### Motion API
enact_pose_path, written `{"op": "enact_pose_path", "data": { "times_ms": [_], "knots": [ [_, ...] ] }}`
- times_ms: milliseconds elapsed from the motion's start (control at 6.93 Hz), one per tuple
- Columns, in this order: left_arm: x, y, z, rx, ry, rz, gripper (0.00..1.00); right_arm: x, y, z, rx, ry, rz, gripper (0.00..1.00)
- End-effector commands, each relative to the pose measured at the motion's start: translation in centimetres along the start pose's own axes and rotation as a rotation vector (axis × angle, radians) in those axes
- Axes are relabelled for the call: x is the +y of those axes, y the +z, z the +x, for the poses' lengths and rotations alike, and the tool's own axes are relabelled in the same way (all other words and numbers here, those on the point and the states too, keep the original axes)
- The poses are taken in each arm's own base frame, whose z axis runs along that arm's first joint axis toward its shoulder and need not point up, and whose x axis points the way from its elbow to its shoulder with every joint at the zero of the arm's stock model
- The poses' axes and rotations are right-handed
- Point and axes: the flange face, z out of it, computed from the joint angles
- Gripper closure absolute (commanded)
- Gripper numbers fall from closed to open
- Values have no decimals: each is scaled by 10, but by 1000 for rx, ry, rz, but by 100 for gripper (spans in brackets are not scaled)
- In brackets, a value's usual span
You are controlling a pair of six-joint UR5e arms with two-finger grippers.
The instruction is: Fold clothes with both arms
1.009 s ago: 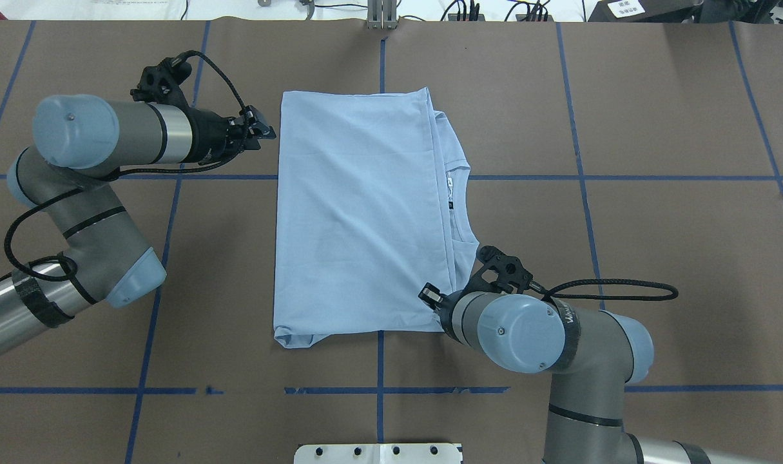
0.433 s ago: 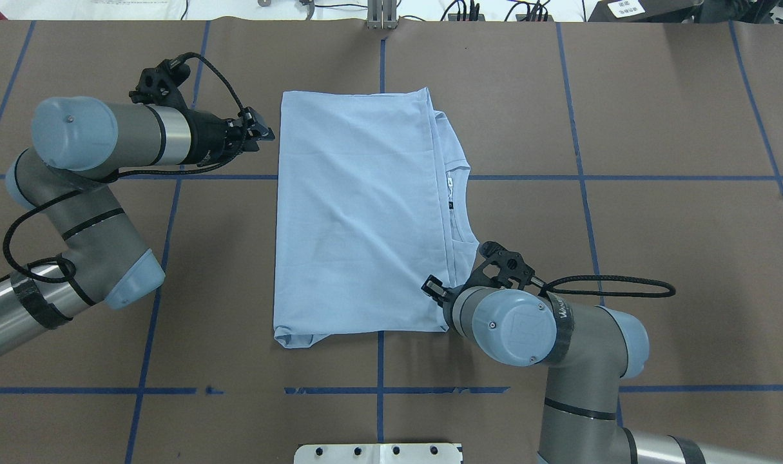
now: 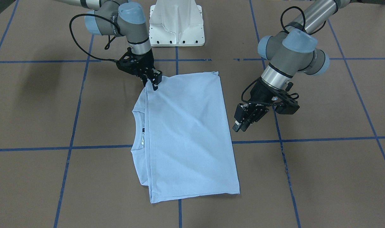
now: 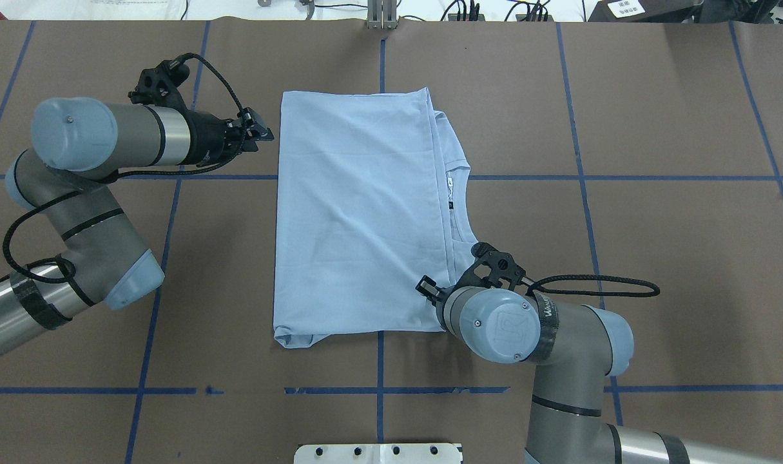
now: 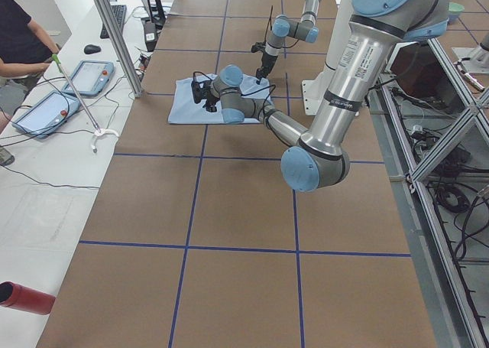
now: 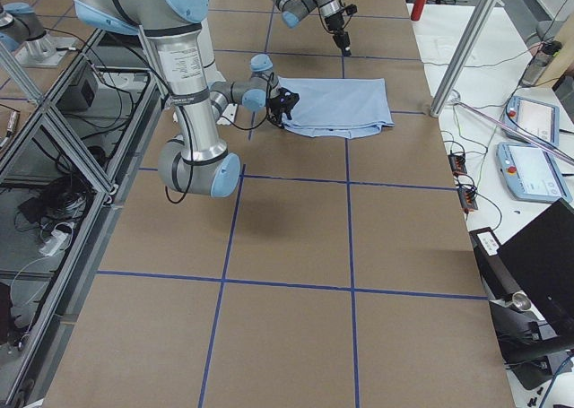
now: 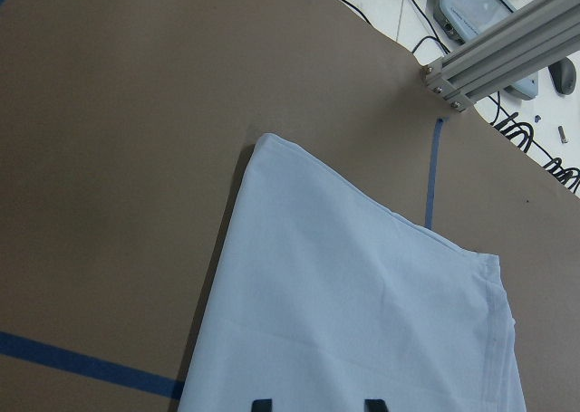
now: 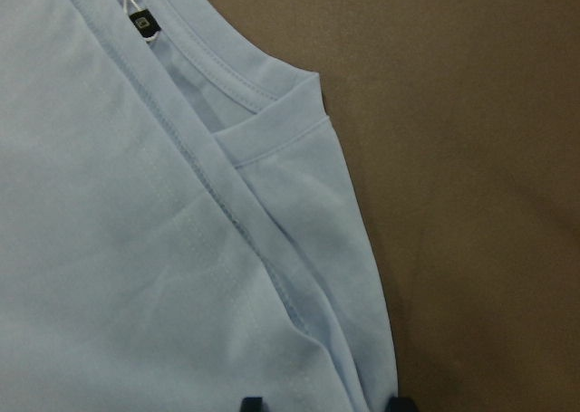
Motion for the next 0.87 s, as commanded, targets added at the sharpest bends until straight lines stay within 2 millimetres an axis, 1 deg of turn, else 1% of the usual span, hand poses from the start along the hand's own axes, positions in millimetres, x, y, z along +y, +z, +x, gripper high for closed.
{"op": "enact_pose_path", "data": {
  "times_ms": [0,144,288,433,577,721],
  "knots": [
    [0,0,0,0,0,-1,56,-2,-4,-1,-4,1,-3,100],
    [0,0,0,0,0,-1,56,-1,-3,0,-2,-1,-5,100],
    [0,0,0,0,0,-1,56,0,-9,-3,-12,-1,-11,100],
    [1,0,0,0,0,-3,56,-1,-12,-2,-14,0,-10,100],
    [4,-8,0,10,-14,-7,55,-1,-30,-6,-25,1,-17,100],
    [47,-22,-23,0,-72,-56,54,-1,-51,-7,-24,-2,-20,100]
  ]
}}
